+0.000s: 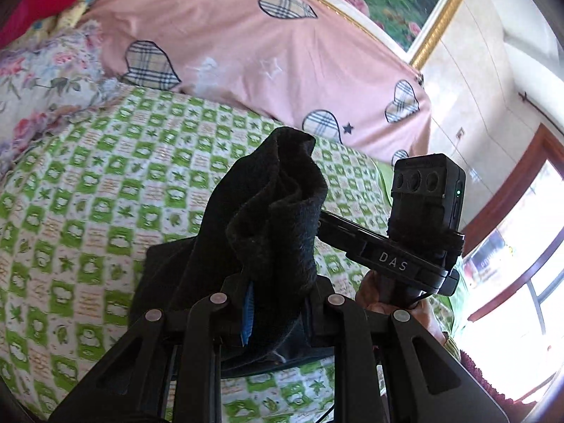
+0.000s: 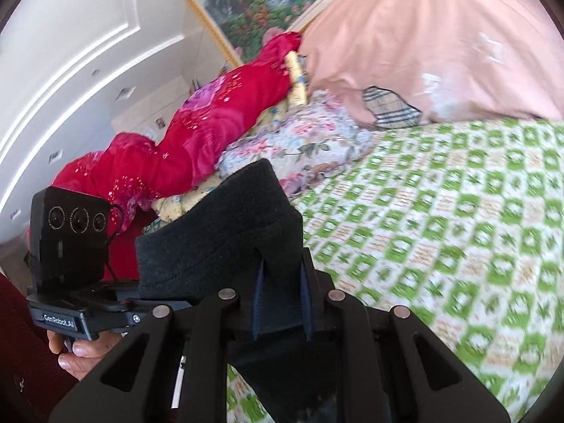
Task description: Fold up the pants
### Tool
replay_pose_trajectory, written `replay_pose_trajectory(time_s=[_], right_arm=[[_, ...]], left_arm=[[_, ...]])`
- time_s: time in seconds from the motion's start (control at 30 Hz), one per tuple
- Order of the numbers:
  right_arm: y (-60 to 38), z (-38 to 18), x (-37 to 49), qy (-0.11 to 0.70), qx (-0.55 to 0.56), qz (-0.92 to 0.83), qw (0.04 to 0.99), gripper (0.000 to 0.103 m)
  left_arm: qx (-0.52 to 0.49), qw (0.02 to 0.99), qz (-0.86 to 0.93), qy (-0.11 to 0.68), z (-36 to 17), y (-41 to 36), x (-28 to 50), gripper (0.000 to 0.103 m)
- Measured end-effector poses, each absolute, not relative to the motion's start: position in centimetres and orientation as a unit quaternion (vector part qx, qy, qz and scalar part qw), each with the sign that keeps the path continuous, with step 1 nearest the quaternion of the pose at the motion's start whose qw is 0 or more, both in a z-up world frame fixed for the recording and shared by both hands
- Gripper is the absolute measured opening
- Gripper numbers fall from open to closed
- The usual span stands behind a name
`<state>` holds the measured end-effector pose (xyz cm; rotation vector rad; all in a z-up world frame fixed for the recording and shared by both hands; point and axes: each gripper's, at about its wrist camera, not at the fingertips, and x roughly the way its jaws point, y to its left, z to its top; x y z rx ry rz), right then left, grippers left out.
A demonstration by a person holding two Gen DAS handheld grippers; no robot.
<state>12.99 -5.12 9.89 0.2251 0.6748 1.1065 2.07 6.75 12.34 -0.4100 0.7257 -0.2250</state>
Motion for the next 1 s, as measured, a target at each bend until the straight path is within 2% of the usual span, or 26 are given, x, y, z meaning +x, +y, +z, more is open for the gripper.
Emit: replay_pose_trajectory(time_s=[0.53,1.0], right_arm=[[-14.4,4.8,11.6,0.327,0.174,0.456,0.809,0.019],[-17.7,1.5,10.8,0.350,0.192,0.398,0.826,0.021]], left_arm=[[-0.133,0.889,-0.151,0.412,7.9,-1.7,4.2,0.021],[-0.103,0.875,-0.155,0.447,4.5,-5.0,6.0,0.021]])
